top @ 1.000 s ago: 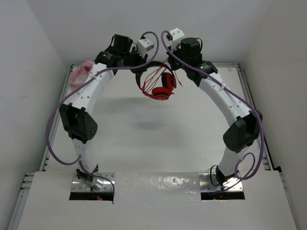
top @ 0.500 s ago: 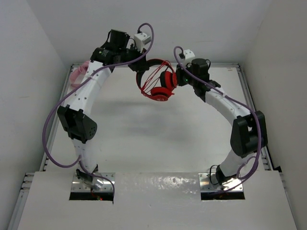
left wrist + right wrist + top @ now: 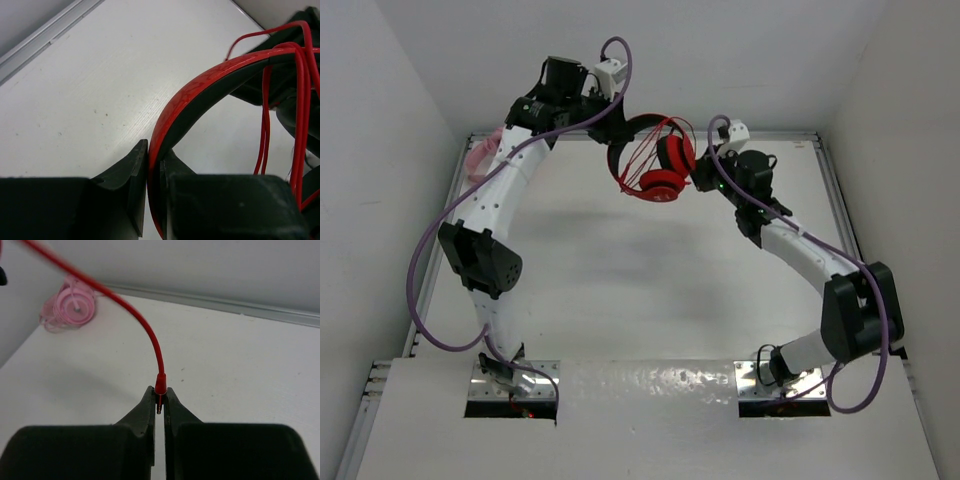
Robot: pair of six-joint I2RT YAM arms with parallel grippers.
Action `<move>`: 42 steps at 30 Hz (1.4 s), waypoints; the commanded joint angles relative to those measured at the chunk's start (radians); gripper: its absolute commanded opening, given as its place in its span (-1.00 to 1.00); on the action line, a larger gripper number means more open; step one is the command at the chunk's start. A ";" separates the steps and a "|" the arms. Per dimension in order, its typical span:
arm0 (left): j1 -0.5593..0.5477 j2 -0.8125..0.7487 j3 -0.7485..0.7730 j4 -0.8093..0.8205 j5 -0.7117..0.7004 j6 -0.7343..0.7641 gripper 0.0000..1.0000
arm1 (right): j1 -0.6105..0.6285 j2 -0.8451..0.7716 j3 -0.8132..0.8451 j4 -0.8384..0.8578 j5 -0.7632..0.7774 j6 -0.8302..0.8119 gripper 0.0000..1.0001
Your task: Wrap the headphones
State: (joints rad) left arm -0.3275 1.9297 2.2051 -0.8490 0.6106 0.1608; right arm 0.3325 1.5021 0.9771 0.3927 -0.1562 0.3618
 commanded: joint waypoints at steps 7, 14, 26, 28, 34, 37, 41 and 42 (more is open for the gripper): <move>0.028 -0.008 0.019 0.114 -0.205 -0.230 -1.00 | 0.091 -0.226 -0.071 -0.035 0.084 -0.033 -1.00; 0.025 -0.014 -0.030 0.116 -0.357 -0.126 -1.00 | 0.132 -0.229 0.051 -0.302 0.007 -0.115 -1.00; 0.007 -0.018 -0.110 0.179 -0.552 0.180 -1.00 | 0.184 -0.203 0.225 -0.587 -0.075 -0.261 -1.00; -0.002 -0.020 -0.120 0.171 -0.516 0.259 -1.00 | 0.192 -0.174 0.258 -0.629 -0.086 -0.276 -1.00; -0.042 -0.018 -0.139 0.091 -0.497 0.411 -1.00 | 0.211 -0.111 0.379 -0.643 -0.120 -0.265 -1.00; -0.051 -0.018 -0.148 0.027 -0.433 0.485 -1.00 | 0.208 -0.071 0.483 -0.635 -0.040 -0.250 -1.00; -0.067 -0.024 -0.154 -0.008 -0.387 0.528 -1.00 | 0.198 0.132 0.736 -0.764 0.142 -0.276 -1.00; -0.067 -0.029 -0.156 -0.013 -0.379 0.528 -1.00 | 0.195 0.167 0.830 -0.816 0.153 -0.273 -1.00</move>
State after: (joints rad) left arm -0.3767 1.9354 2.0407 -0.8528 0.1642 0.6308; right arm 0.5327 1.5810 1.6146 -0.3473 -0.1230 0.0994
